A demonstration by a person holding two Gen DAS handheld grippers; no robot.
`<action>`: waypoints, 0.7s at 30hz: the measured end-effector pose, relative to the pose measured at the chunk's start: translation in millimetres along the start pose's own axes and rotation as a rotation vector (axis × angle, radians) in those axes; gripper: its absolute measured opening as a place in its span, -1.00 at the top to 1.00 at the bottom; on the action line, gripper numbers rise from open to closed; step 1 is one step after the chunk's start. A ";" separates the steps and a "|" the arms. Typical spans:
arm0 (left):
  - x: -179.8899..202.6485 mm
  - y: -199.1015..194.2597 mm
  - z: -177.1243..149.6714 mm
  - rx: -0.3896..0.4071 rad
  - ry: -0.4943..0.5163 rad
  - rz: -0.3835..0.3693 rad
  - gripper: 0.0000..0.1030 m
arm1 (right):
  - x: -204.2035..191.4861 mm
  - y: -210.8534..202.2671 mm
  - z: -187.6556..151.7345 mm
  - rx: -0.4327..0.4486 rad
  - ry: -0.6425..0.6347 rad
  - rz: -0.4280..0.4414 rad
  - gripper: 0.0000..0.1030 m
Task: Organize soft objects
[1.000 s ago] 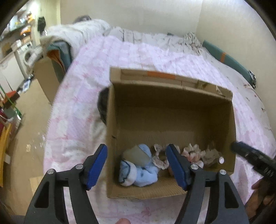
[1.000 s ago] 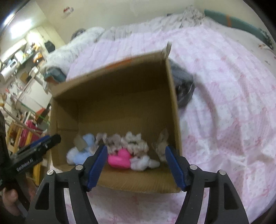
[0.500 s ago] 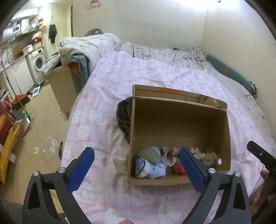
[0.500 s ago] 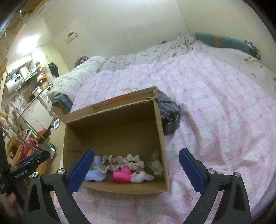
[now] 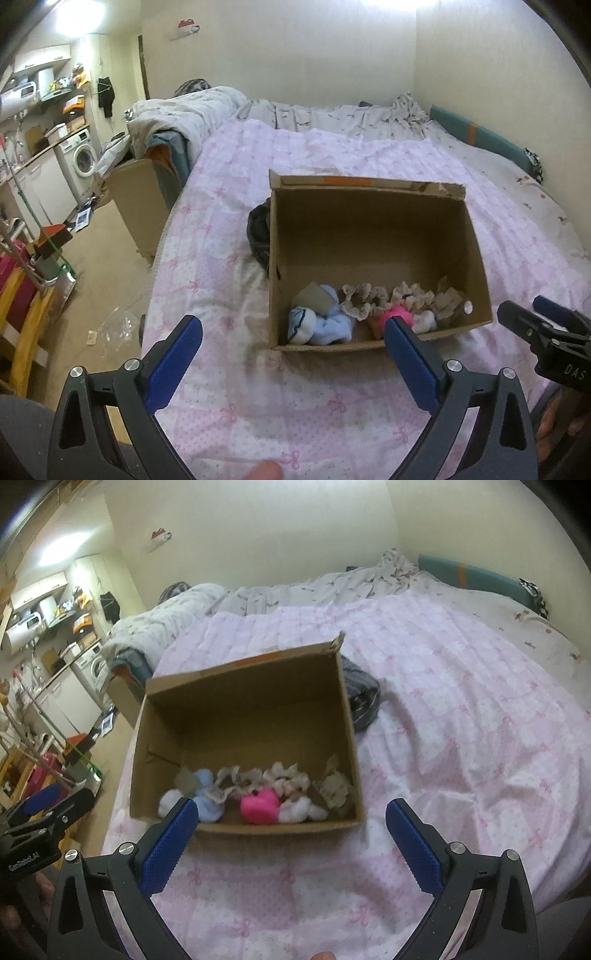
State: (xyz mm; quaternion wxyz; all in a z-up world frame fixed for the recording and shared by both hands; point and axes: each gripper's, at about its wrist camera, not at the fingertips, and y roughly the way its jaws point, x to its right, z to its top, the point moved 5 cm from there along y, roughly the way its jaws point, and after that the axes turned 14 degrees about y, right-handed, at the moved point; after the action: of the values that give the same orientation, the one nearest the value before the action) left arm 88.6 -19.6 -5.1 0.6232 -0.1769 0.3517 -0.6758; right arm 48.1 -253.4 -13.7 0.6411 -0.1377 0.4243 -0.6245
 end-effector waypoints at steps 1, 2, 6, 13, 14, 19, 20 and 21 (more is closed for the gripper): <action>1.9 1.4 -2.9 -0.001 -0.001 -0.007 -0.91 | -2.1 0.0 -1.2 0.002 -0.011 -0.004 -1.00; 4.9 5.1 -6.1 -0.008 0.001 -0.024 -0.91 | -3.9 -0.8 -2.1 0.009 -0.023 -0.009 -1.00; 9.4 14.0 -9.4 -0.028 -0.001 -0.049 -0.91 | -6.9 1.5 -2.4 0.036 -0.063 -0.034 -1.00; 4.8 15.9 -8.4 -0.028 -0.022 -0.028 -0.91 | -7.8 10.0 -2.8 0.033 -0.070 -0.058 -1.00; 4.9 15.6 -8.2 -0.026 -0.021 -0.028 -0.91 | -8.0 10.3 -3.1 0.033 -0.071 -0.059 -1.00; 4.3 14.3 -7.1 -0.017 -0.023 -0.033 -0.91 | -8.7 10.9 -4.0 0.033 -0.076 -0.059 -1.00; 4.4 14.4 -7.1 -0.016 -0.023 -0.034 -0.91 | -8.7 11.7 -4.5 0.032 -0.079 -0.061 -1.00; 4.4 14.2 -7.0 -0.017 -0.022 -0.033 -0.91 | -8.5 12.2 -4.8 0.031 -0.081 -0.063 -1.00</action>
State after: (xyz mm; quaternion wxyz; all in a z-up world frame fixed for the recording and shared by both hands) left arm 93.3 -21.8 -20.7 0.6141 -0.1954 0.3475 -0.6811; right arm 54.2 -241.6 -22.0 0.6398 -0.1663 0.3838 -0.6448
